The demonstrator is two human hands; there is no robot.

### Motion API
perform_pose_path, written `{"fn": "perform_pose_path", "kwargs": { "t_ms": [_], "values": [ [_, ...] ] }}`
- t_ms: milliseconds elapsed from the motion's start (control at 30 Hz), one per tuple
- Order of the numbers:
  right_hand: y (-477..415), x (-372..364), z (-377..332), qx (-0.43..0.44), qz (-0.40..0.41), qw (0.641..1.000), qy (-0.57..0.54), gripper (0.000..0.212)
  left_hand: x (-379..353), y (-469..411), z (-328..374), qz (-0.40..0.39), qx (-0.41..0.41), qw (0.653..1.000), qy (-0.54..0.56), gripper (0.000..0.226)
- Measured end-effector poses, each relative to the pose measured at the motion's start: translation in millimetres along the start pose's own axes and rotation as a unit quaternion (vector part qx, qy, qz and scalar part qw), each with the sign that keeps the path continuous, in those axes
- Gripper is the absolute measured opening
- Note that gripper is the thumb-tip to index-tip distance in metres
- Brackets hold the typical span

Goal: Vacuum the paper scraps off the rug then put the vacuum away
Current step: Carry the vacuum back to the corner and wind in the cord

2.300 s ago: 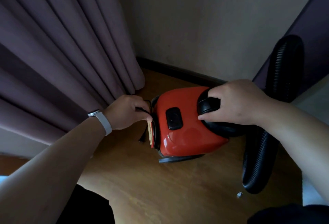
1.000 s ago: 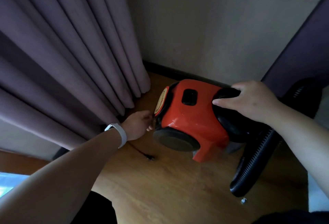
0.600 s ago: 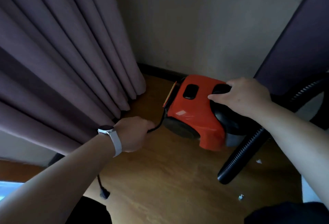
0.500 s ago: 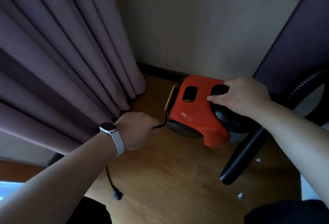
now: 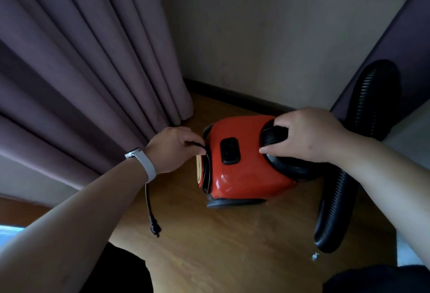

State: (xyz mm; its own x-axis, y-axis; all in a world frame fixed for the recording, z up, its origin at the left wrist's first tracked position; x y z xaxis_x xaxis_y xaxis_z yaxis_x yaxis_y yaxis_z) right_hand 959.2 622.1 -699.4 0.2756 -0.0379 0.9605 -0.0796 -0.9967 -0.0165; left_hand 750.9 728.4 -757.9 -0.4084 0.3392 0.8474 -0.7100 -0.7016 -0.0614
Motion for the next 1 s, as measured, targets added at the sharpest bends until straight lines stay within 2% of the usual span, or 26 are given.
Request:
{"fn": "perform_pose_path", "kwargs": {
  "t_ms": [133,233,367,500,633,800,900,1000],
  "values": [
    [3,3,-12,0.023,-0.017,0.999,-0.02,0.053,4,1,-17,0.016,0.034,0.997,0.062,0.01],
    [7,9,-17,0.032,-0.024,0.999,-0.026,0.049,0,2,-32,0.019,0.095,0.989,0.108,0.014],
    [10,16,-8,0.011,-0.024,0.998,-0.059,0.052,-20,6,-52,0.006,0.186,0.96,0.209,0.03],
    [12,18,3,-0.021,-0.021,0.995,-0.096,0.049,-34,11,-63,-0.001,0.235,0.935,0.265,0.019],
    [11,18,13,-0.059,-0.004,0.992,-0.114,0.046,-49,19,-69,-0.021,0.263,0.924,0.277,0.019],
    [6,17,32,-0.102,0.03,0.988,-0.115,0.058,-69,27,-62,-0.072,0.272,0.923,0.261,0.022],
    [5,20,42,-0.13,0.06,0.984,-0.105,0.048,-84,35,-52,-0.143,0.285,0.922,0.218,0.026],
    [4,23,50,-0.149,0.078,0.983,-0.071,0.049,-84,33,-40,-0.15,0.281,0.924,0.213,0.023]
  ]
}}
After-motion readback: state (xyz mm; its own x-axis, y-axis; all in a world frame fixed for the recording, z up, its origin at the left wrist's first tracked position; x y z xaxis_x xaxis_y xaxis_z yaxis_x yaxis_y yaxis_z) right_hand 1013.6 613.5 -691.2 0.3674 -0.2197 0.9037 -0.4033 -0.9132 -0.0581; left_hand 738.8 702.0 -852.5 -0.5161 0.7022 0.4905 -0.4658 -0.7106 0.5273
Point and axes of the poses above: each hand's wrist, its own y-axis away from the middle knuckle, its own x-axis out of the back of the hand, z = x × y, the point moved 10 cm from there along -y, towards the middle knuckle, and after that the axes turned 3 degrees about z, right-handed, at the moved point
